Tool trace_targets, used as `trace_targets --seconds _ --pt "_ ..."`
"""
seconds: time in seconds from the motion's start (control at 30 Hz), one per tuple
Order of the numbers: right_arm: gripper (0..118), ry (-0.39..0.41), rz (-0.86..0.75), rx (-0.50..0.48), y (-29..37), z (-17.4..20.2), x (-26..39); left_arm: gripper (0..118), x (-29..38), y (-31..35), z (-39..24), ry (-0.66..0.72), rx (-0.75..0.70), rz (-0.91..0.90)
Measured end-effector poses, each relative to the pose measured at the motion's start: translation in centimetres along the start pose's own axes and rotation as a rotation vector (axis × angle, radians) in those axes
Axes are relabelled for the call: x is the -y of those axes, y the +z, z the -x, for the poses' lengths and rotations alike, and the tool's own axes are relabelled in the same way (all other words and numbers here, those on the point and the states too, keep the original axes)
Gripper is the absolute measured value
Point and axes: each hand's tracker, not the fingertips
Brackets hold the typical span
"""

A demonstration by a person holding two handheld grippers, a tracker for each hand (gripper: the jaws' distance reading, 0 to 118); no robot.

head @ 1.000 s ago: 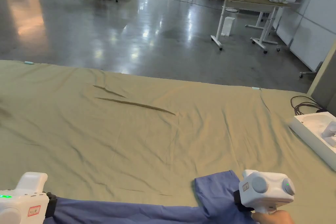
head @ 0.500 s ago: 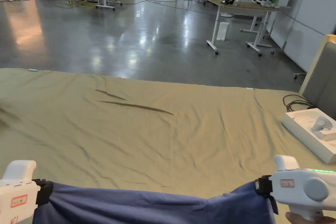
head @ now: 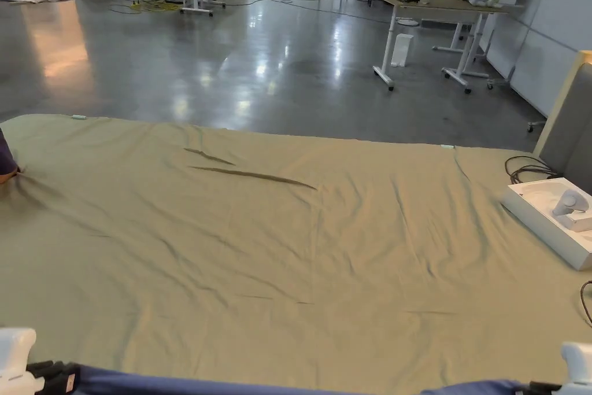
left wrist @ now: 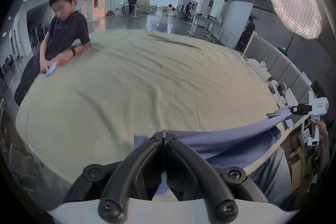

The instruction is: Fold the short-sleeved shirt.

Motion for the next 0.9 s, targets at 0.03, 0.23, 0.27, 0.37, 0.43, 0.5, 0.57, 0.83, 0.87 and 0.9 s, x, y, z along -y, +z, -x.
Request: trace_targets --seconds 0.03,0.23,0.27,0.37,0.43,0.5,0.57,0.83,0.87,0.9 --pt "0 0.006 0.035 0.007 -0.4 0.1 1.1 4 1.2 -0.1 0.2 0.003 -0.005 0.019" --pt "0 0.013 0.154 0.058 -3.7 0.0 6.2 4 6.8 -2.4 0.8 -0.01 -0.033 0.212" --pt "0 0.015 0.17 0.067 -4.1 0.0 6.7 4 7.4 -2.8 0.9 -0.013 -0.04 0.227" --pt "0 0.005 0.193 0.074 -5.2 0.2 8.1 4 8.6 -4.4 2.2 -0.007 -0.044 0.241" --pt "0 0.005 0.198 0.085 -5.9 0.3 8.8 4 8.7 -4.7 2.2 -0.007 -0.052 0.233" --pt "0 0.001 0.197 0.096 -6.6 0.4 9.1 7 8.6 -5.0 2.2 -0.007 -0.061 0.228" --pt "2 -0.01 0.181 0.109 -7.2 0.5 9.4 12 8.5 -5.3 2.2 -0.014 -0.069 0.223" --pt "55 0.053 0.061 0.228 -4.9 2.8 7.6 57 6.3 -3.4 1.6 0.028 -0.054 0.105" --pt "61 0.052 0.016 0.235 -4.1 3.3 6.9 57 5.5 -2.9 0.9 0.019 -0.054 0.066" --pt "63 0.049 -0.03 0.235 -3.4 3.7 6.2 58 4.8 -2.6 0.4 0.009 -0.05 0.03"
